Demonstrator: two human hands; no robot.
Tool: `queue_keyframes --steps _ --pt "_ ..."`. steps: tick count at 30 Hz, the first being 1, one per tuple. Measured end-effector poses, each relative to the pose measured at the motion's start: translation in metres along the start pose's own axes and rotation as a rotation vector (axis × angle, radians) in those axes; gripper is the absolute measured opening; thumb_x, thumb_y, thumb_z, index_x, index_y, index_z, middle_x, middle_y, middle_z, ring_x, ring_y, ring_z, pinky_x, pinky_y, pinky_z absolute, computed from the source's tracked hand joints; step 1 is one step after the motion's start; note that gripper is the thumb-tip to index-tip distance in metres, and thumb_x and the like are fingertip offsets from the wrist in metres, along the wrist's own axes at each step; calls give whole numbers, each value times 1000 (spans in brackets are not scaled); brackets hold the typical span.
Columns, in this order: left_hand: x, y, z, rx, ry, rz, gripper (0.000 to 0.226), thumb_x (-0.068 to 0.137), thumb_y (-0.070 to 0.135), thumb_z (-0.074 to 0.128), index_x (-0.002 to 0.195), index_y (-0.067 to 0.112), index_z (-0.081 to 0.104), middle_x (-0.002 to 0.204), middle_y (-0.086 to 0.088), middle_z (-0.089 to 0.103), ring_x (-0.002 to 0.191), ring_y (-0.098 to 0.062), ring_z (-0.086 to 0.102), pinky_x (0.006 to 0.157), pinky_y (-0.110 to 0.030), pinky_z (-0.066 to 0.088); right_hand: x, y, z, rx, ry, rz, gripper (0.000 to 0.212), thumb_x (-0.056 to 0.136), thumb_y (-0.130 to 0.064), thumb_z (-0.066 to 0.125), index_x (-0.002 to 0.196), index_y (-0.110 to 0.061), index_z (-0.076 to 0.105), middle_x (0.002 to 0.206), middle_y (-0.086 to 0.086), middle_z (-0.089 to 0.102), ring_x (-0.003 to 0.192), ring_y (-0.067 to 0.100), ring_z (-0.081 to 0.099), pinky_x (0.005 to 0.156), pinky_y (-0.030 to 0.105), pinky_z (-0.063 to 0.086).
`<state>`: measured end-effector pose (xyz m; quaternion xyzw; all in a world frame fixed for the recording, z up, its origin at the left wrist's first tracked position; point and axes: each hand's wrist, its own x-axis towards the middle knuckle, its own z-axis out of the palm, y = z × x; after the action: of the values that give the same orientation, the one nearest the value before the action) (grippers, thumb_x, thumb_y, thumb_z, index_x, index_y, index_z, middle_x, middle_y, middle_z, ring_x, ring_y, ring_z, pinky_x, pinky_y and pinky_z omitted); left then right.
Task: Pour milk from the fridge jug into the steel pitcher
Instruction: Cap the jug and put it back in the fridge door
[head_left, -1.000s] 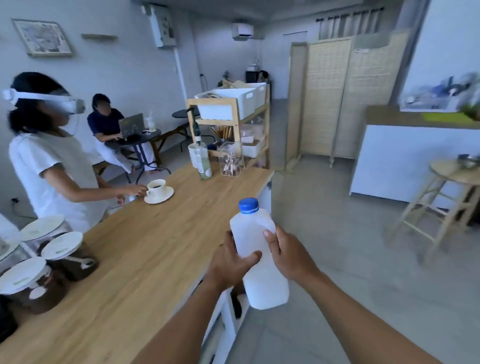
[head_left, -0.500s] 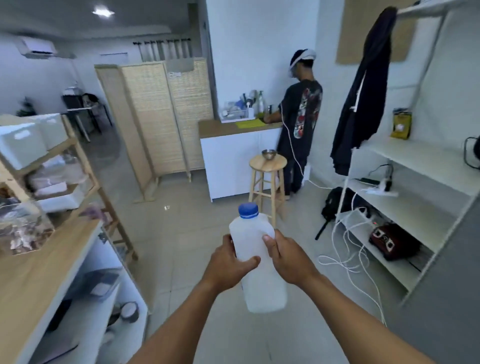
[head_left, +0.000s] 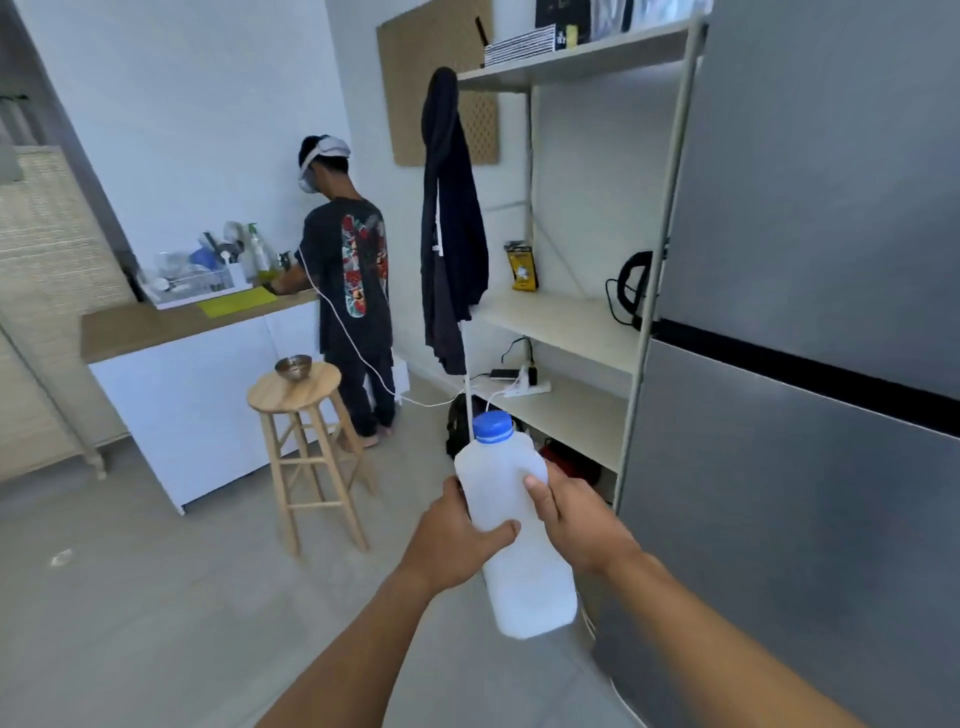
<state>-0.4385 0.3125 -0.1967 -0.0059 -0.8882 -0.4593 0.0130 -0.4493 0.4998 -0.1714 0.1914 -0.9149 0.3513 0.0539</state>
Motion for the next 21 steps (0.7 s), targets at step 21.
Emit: queue_keyframes --steps 21 --pt "99 86 94 176 -279 285 86 57 77 59 126 26 50 101 19 57 105 -15 64 76 -28 48 -11 81 -90 30 204 423 41 95 -60 23 75 -33 45 69 -6 56 64 9 53 67 29 49"
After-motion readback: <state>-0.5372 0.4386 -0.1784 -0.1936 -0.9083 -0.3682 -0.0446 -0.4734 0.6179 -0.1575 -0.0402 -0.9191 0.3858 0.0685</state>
